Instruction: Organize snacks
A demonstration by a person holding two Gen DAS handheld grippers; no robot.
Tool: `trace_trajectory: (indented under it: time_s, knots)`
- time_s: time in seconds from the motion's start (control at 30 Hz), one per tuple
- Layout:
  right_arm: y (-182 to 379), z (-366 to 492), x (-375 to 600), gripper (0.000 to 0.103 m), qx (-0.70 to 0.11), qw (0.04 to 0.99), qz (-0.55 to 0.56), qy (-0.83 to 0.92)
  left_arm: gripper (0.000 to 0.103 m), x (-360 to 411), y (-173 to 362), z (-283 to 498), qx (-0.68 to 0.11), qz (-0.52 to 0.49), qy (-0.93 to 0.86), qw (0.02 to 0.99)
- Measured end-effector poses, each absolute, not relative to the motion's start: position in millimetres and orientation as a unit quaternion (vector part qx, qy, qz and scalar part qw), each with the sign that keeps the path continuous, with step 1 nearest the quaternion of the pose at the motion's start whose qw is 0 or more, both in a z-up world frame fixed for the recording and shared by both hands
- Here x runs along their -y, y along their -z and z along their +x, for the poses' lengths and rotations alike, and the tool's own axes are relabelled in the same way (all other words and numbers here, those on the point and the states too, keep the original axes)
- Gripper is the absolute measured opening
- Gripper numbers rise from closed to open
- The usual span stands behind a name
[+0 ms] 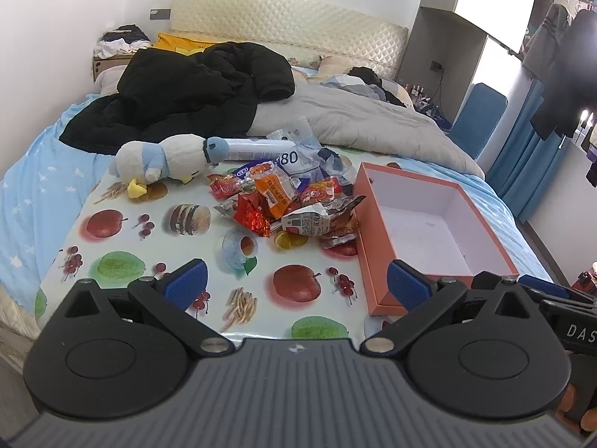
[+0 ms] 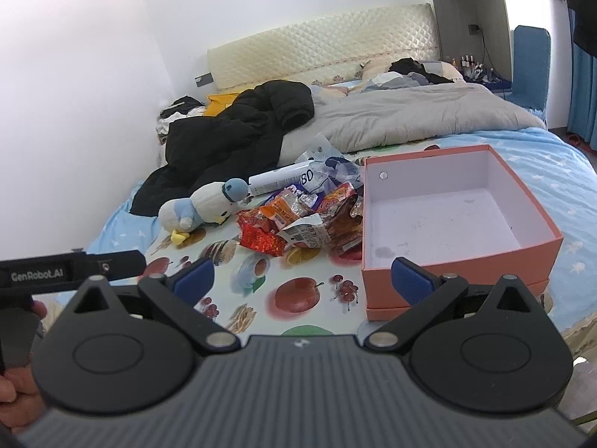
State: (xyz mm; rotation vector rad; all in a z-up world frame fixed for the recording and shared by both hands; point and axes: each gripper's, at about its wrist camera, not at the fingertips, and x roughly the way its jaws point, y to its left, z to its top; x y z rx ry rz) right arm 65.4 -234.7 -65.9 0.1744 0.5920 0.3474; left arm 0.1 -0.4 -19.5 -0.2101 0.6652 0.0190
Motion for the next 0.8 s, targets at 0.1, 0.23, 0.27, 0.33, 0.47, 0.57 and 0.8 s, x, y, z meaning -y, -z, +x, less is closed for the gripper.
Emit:
trace_trajectory:
  time_s: [0.1,0.23,0.27,0.33,0.47,0.57,0.8]
  knots:
    - [65.9,62.6,233.5,0.103,-0.289,0.938,0.084,-0.173,0.103,0.5,19.5,0.7,-0.327,-0.105,-0.010,0.939]
    - [65.9,62.5,237.1,0.103,-0.290,0.937,0.088,-0.173,0.103,1.9,19.8,0.8,-0.326,-0.105,-0.010,0.940]
    - [65.8,62.5,238.6,0.103,-0.291,0.937,0.091,-0.172,0.103,2.0,19.8,0.7,-0.326,-0.106,-0.011,0.939]
    - [66.8,64.5,245.1,0.103,-0.294,0.936,0.101,-0.167,0.103,3.6,20.4,0.6,-0.323,-0.109,-0.009,0.940]
    - [68.9,65.6,251.5,0.103,-0.294,0.936,0.111,-0.158,0.103,6.2,24.9,5.3,-0.332,-0.110,-0.004,0.937]
    - [72.0,68.5,253.0,0.101,-0.296,0.934,0.119,-0.160,0.103,6.5,29.7,12.5,-0.341,-0.106,0.000,0.934]
    - [78.2,79.3,243.9,0.101,-0.295,0.931,0.117,-0.178,0.103,-3.6,46.3,36.8,-0.348,-0.098,-0.010,0.932]
